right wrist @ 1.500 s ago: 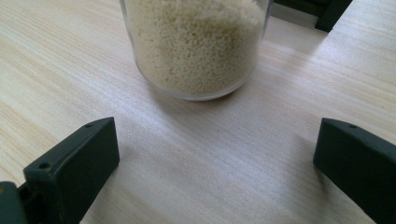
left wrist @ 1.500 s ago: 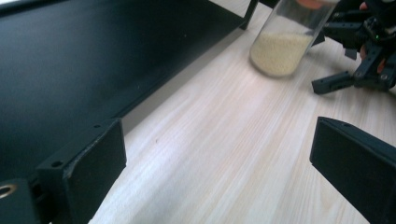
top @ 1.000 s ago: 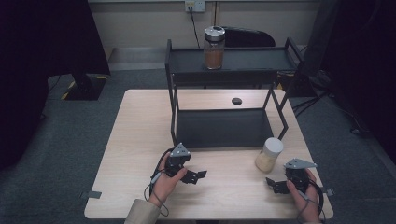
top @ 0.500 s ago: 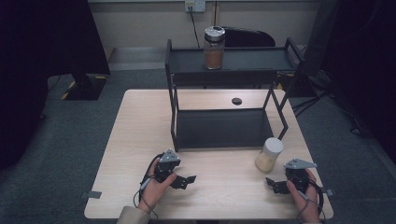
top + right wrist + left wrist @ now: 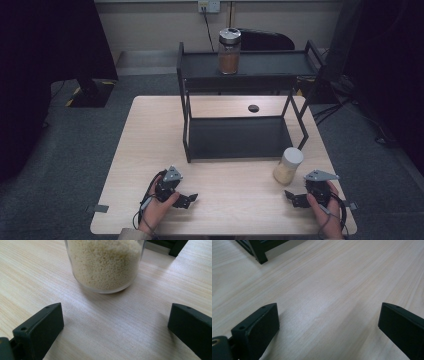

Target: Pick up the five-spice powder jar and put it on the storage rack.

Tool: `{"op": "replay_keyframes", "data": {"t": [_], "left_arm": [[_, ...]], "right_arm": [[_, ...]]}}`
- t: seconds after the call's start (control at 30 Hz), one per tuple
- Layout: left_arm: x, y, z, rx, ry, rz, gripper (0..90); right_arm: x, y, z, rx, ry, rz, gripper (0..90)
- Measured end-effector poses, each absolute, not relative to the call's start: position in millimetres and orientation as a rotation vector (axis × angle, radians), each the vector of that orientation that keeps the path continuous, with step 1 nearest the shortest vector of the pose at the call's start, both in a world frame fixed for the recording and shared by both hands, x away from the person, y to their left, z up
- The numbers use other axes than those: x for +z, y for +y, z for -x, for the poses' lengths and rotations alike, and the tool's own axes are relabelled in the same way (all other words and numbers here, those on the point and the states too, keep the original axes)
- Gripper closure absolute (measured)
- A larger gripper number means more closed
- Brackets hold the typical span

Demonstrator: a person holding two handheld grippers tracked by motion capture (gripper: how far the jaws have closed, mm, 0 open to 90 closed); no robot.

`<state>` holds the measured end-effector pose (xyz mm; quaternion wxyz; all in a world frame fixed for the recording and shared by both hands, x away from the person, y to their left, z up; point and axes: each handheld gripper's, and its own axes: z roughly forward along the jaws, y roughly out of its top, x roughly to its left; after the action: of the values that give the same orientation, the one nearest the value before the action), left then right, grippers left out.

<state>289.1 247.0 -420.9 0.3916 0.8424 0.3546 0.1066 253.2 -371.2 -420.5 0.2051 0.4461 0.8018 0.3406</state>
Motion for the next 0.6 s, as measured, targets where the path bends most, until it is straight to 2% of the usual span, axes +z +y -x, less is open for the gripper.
{"op": "replay_keyframes", "data": {"t": [0.2, 0.6], "left_arm": [[-421.5, 239.9, -283.3, 0.357, 0.814, -2.217, 0.1], [-422.9, 240.5, -282.1, 0.361, 0.814, -2.208, 0.0]], "right_arm": [[-420.5, -371.1, -253.0, 0.949, 2.235, -1.245, 0.0], [-420.5, -371.1, -253.1, 0.949, 2.235, -1.245, 0.0]]}}
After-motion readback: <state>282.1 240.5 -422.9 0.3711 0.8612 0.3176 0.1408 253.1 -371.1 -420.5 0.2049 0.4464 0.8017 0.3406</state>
